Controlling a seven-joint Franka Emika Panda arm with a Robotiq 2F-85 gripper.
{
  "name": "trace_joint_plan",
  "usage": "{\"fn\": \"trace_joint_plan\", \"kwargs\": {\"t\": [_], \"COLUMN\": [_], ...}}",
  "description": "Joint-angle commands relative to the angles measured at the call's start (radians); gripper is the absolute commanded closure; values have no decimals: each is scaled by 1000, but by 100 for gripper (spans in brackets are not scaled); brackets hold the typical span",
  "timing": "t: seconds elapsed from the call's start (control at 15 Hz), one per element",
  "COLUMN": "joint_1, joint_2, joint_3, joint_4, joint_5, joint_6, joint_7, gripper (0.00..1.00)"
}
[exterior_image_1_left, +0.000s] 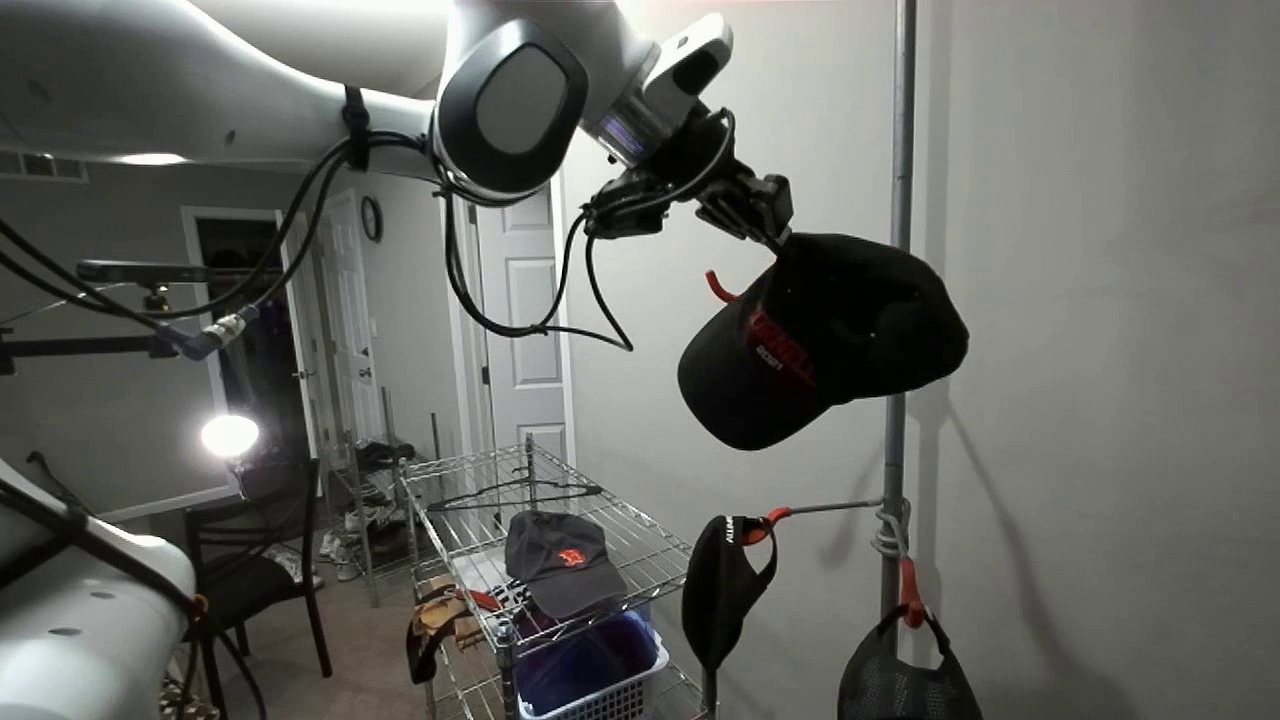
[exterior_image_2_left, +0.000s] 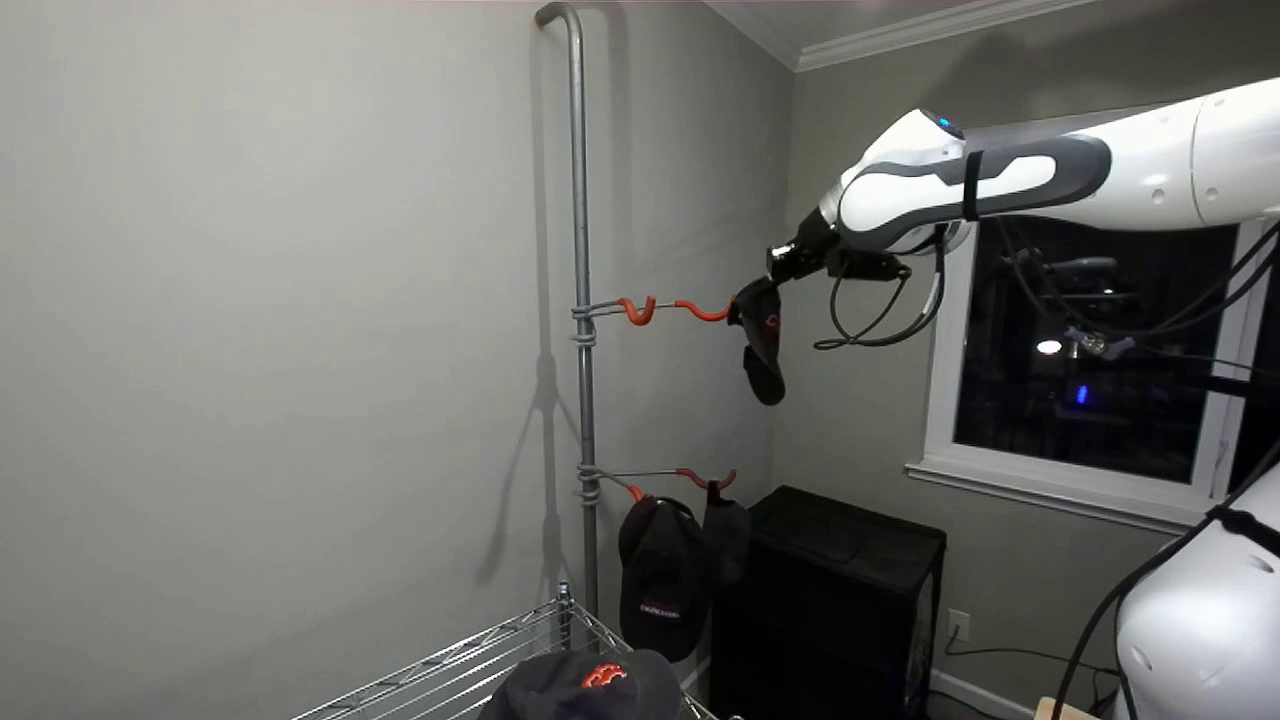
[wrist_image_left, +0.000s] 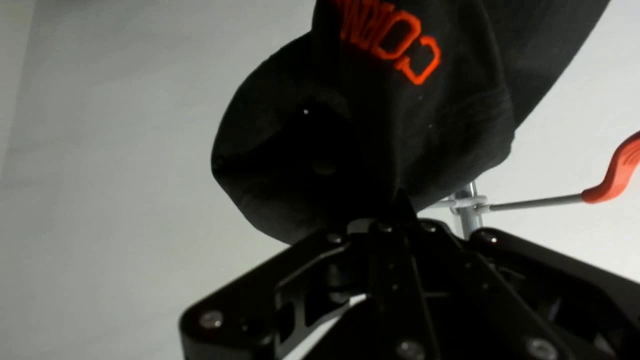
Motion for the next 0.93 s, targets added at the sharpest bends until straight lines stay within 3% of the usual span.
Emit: {"fn": "trace_joint_plan", "kwargs": {"t": [0.0, 0.2, 0.33, 0.87], "joint_1": [-107, -178, -176, 0], "joint_2": [-5, -8, 7, 83], "joint_3": [75, 120, 127, 100], "joint_4": [39, 76, 113, 163], "joint_5": [-123, -226, -267, -294], "joint_6": [75, 117, 125, -1], "joint_7": [114, 174, 136, -187], "gripper": [100, 100, 100, 100]}}
